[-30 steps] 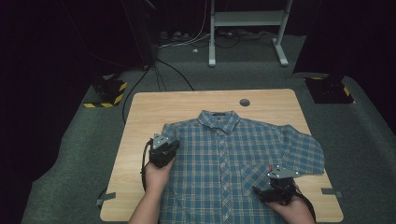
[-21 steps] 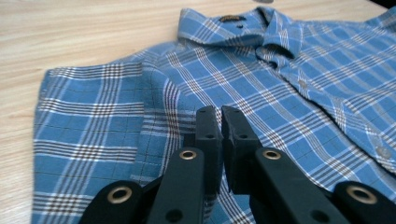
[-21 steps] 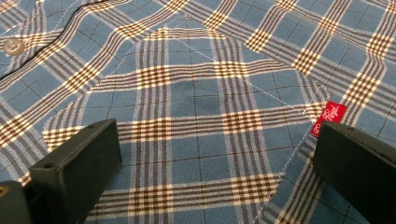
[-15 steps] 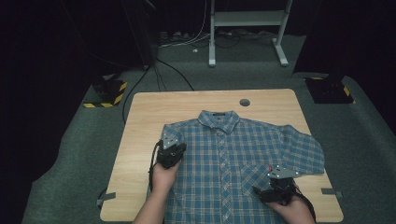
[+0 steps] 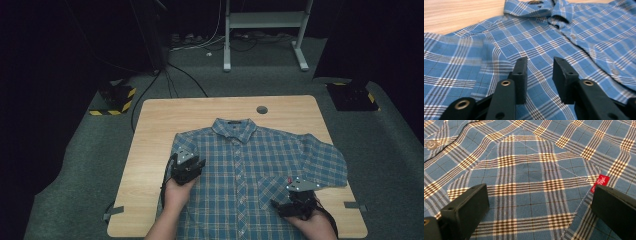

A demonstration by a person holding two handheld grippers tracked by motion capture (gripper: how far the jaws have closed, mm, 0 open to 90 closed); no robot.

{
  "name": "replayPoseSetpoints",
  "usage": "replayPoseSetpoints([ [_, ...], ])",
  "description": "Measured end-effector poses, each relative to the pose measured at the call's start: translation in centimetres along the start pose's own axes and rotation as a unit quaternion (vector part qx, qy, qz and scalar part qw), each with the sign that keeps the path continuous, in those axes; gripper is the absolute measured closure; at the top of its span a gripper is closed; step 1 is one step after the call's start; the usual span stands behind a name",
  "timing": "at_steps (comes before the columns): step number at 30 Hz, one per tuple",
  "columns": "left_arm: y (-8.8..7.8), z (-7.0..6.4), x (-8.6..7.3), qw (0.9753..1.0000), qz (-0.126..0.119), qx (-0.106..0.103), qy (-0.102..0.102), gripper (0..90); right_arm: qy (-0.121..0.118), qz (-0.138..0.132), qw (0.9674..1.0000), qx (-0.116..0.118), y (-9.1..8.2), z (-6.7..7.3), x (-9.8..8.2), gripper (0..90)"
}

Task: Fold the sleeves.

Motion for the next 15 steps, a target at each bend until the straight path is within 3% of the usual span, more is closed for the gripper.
replayPoseSetpoints([
  [6,-0.6,0.6,-0.3,0.9999,-0.007,0.0,-0.015,61.3,0.0,0.0,1.0,-0.001,0.0,0.0,0.0,0.8],
  [15,-1.3,1.2,0.1,0.9996,-0.02,0.003,-0.021,55.1,0.0,0.0,1.0,-0.001,0.0,0.0,0.0,0.8],
])
Point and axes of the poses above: each handheld gripper's, and its own axes: y roughly forward along the jaws, x roughly out of its top, z roughly to its left, the point moved 4 cm from there along y, roughly forward along the jaws, and after that the axes turned 3 degrees about -x, right-handed, at the moved point
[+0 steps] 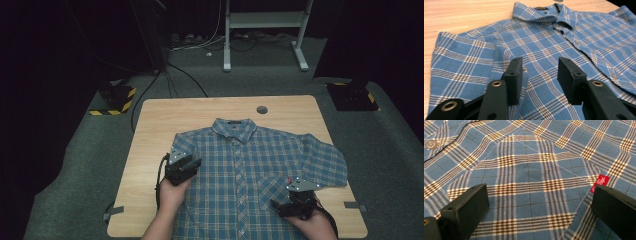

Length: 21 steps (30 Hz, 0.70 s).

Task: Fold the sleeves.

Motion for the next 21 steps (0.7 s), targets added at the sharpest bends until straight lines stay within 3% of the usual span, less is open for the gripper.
replayPoseSetpoints([
  [9,-1.5,0.6,1.0,0.9996,-0.026,0.007,0.0,46.7,-0.001,-0.001,1.0,-0.001,0.0,0.0,0.0,0.8],
  [15,-1.3,1.5,0.7,0.9997,-0.018,0.017,-0.003,38.9,-0.001,-0.001,1.0,0.0,0.0,0.0,0.0,0.8],
  [21,-0.2,2.5,-0.1,0.9994,0.007,0.035,-0.007,39.2,-0.001,-0.001,1.0,0.0,0.0,0.0,0.0,0.9],
])
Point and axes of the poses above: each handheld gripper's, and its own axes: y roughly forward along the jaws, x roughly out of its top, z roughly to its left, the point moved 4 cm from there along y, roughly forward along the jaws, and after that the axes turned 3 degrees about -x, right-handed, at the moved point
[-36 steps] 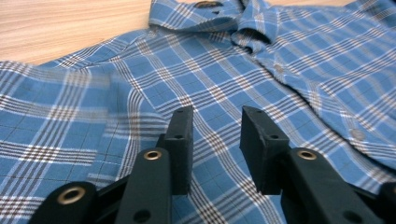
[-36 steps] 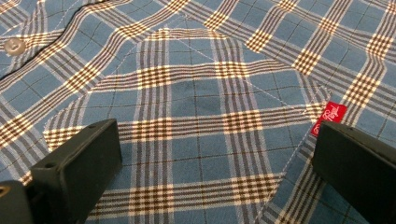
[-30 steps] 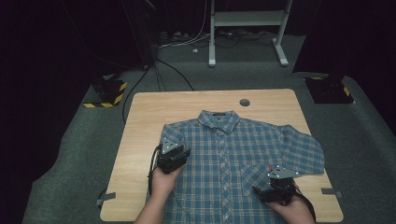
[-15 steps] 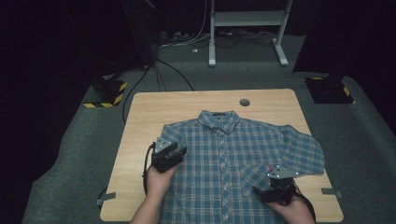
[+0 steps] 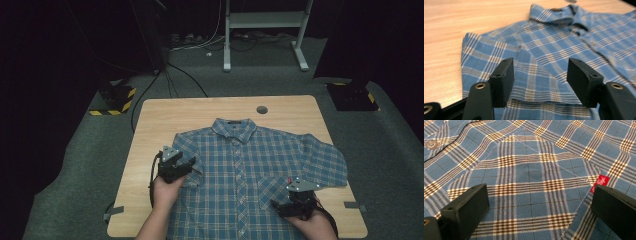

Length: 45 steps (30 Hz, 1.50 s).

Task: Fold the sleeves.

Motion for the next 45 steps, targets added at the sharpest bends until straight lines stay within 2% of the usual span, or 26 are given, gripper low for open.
replayPoseSetpoints([
  [2,0.5,0.4,-0.2,0.9999,0.009,0.006,0.003,41.6,0.0,0.0,1.0,0.0,0.0,0.0,0.0,1.0],
  [6,1.1,0.9,-0.5,0.9997,0.02,0.012,-0.008,43.1,-0.001,0.0,1.0,0.001,0.0,0.0,0.0,1.0],
  [10,1.7,1.2,-0.9,0.999,0.039,0.022,0.001,47.0,-0.001,-0.001,1.0,0.0,0.0,0.0,0.0,1.0],
  [16,2.0,1.8,-1.5,0.9978,0.058,0.03,-0.008,57.9,-0.002,-0.001,1.0,0.001,0.0,0.0,0.0,1.0],
  [21,2.2,1.9,-1.8,0.997,0.07,0.029,-0.014,64.0,-0.002,-0.001,1.0,0.001,0.0,0.0,0.0,1.0],
  [24,2.3,2.0,-2.0,0.9968,0.074,0.03,-0.007,67.1,-0.002,-0.002,1.0,0.0,0.0,0.1,0.0,1.1],
  [28,2.4,2.0,-2.3,0.9965,0.079,0.026,-0.007,73.9,-0.003,-0.002,1.0,0.0,0.0,0.1,0.0,1.1],
  [30,2.5,1.9,-2.3,0.9967,0.077,0.025,-0.007,77.4,-0.003,-0.002,1.0,-0.001,0.0,0.1,0.0,1.1],
  [34,2.5,1.6,-2.3,0.9967,0.077,0.024,0.004,85.0,-0.003,-0.002,1.0,0.0,0.0,0.1,0.0,1.1],
  [36,2.4,1.5,-2.3,0.9968,0.076,0.022,0.004,86.2,-0.003,-0.002,1.0,0.0,0.0,0.1,0.0,1.1],
  [41,1.5,1.5,-1.5,0.9984,0.053,0.016,-0.009,86.4,-0.003,-0.002,1.0,0.0,0.0,0.1,0.0,1.0],
  [45,0.8,0.9,-0.6,0.9993,0.034,0.007,-0.008,86.4,-0.002,-0.001,1.0,0.0,0.0,0.1,0.0,1.1],
])
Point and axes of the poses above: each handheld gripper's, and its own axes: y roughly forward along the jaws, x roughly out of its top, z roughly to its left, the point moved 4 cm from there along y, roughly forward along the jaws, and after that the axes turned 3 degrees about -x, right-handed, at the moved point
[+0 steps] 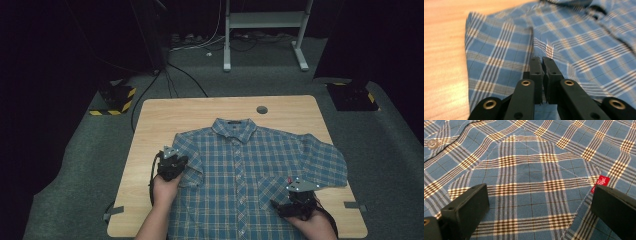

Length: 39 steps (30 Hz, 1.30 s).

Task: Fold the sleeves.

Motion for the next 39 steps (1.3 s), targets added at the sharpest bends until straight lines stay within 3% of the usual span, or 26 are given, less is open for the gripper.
replayPoseSetpoints([
  [11,-1.0,-1.9,2.3,0.9991,-0.037,-0.021,0.006,86.2,0.002,0.002,1.0,0.0,0.0,-0.1,0.0,0.4],
  [26,0.3,-4.5,3.2,0.9976,-0.048,-0.049,0.014,82.7,0.002,0.002,1.0,0.0,0.0,0.0,0.0,0.5],
  [32,0.3,-5.1,3.3,0.9972,-0.049,-0.052,0.021,72.4,0.001,0.001,1.0,0.0,0.0,0.0,0.0,0.5],
  [33,0.3,-5.1,3.2,0.9972,-0.049,-0.054,0.018,64.6,0.001,0.001,1.0,0.0,0.0,0.0,0.0,0.5],
  [36,0.3,-5.0,3.2,0.997,-0.046,-0.06,0.018,56.9,0.002,0.002,1.0,0.001,0.0,-0.1,0.0,0.6],
  [39,0.3,-5.0,3.3,0.9971,-0.041,-0.062,0.018,39.9,0.002,0.002,1.0,0.002,0.0,-0.1,0.0,0.7],
])
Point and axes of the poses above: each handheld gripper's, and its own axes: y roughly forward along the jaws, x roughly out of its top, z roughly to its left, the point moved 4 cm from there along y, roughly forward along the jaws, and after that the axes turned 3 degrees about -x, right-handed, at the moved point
